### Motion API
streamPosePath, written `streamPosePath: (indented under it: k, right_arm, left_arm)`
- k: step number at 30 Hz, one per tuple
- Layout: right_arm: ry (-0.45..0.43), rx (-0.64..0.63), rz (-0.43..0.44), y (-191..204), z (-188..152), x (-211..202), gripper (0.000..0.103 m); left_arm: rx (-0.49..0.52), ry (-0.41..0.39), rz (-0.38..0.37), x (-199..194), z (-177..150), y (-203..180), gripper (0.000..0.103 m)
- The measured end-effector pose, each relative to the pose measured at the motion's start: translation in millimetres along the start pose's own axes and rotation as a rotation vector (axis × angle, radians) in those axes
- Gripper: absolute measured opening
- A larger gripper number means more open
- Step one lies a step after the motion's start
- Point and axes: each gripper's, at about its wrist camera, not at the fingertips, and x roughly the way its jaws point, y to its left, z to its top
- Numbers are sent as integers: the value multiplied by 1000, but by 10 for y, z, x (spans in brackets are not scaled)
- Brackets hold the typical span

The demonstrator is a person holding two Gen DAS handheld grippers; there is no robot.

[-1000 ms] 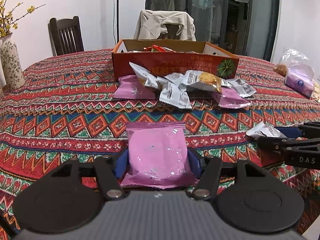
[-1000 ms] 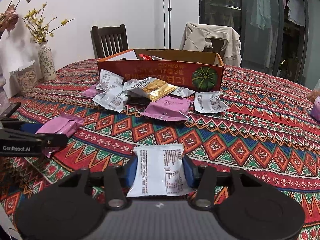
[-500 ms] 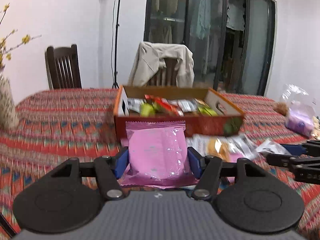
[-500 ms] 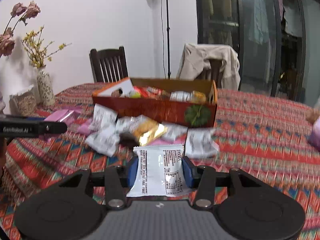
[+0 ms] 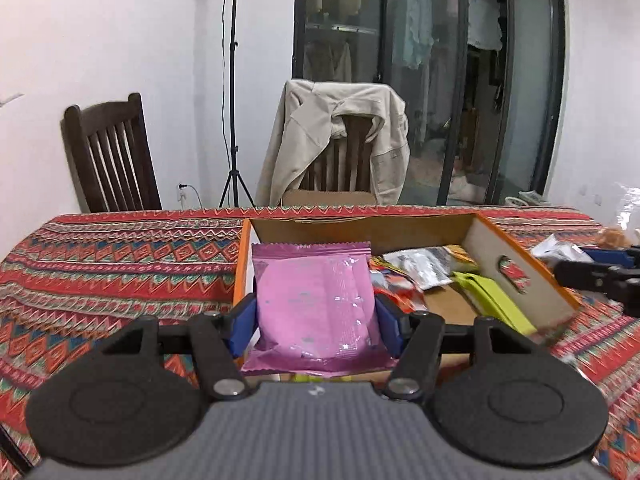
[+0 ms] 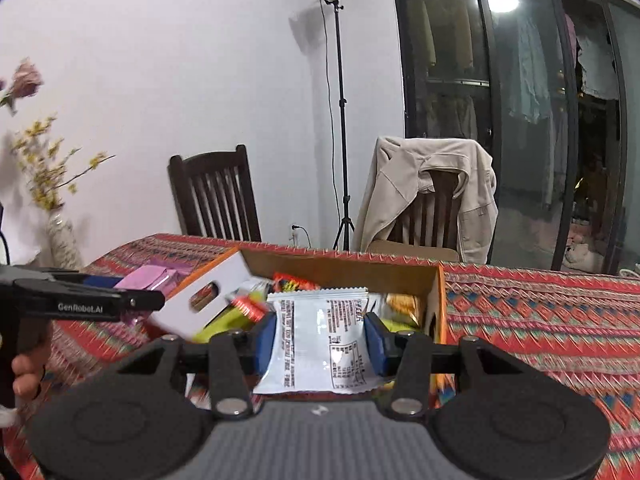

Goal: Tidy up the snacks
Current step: 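Carry both packets into the orange box and open both tools, then move both tools back toward the snack pile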

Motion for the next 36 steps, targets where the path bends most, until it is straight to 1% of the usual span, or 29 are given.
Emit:
streamPosePath:
  k: [2, 4, 6, 8, 9, 11, 12, 13, 14, 16, 21, 27, 30, 32, 33, 35, 36]
  right_arm:
    - [38, 17, -20, -94, 49, 344, 46]
    - [74, 25, -51, -160, 55, 651, 46]
    - [109, 54, -57, -219, 41, 931, 46]
    - [128, 57, -62, -230, -1, 1115, 46]
    - [140, 47, -69, -219, -13, 1210, 46]
    - [149, 36, -83, -194, -62, 1326, 50]
    - [145, 34, -93, -185, -85, 1361, 51]
    - [137, 38, -102, -180, -116, 1393, 55]
    - [151, 31, -106, -170, -131, 1425, 57]
    - [149, 16, -109, -161, -154, 1429, 58]
    - [142, 43, -100, -196, -159, 1415, 61]
    - [117, 31, -94, -151, -105, 1328, 64]
    - [96, 28, -87, -110, -26, 1225, 64]
    - [69, 46, -80, -79, 35, 1092, 66]
    - [53, 50, -73, -57, 59, 1002, 66]
    - [28, 55, -67, -24, 80, 816, 70]
    - [23, 50, -64, -3, 87, 727, 72]
  left_arm:
    - [7, 32, -6, 252, 33, 5, 63]
    - [1, 49, 24, 463, 32, 21, 63]
    - [-4, 59, 46, 608, 19, 57, 63]
    - [-14, 69, 48, 690, 3, 93, 63]
    - [-19, 70, 44, 718, -8, 110, 64]
    - [16, 64, 46, 731, -24, 87, 67]
    - [22, 62, 47, 736, -25, 82, 69]
    - [20, 62, 44, 744, -23, 82, 71]
    - [24, 61, 37, 745, -29, 79, 74]
    - [36, 63, 35, 748, -34, 67, 75]
    - [26, 72, 21, 775, -14, 78, 77]
    - [27, 70, 17, 726, 2, 36, 77]
    - [35, 39, 17, 614, 46, -12, 77]
    - [17, 17, 11, 475, 70, -20, 77]
    - [-2, 6, 2, 379, 79, -14, 79]
    - [-25, -6, -22, 187, 93, -17, 80]
    - [-20, -11, -25, 75, 95, -36, 80]
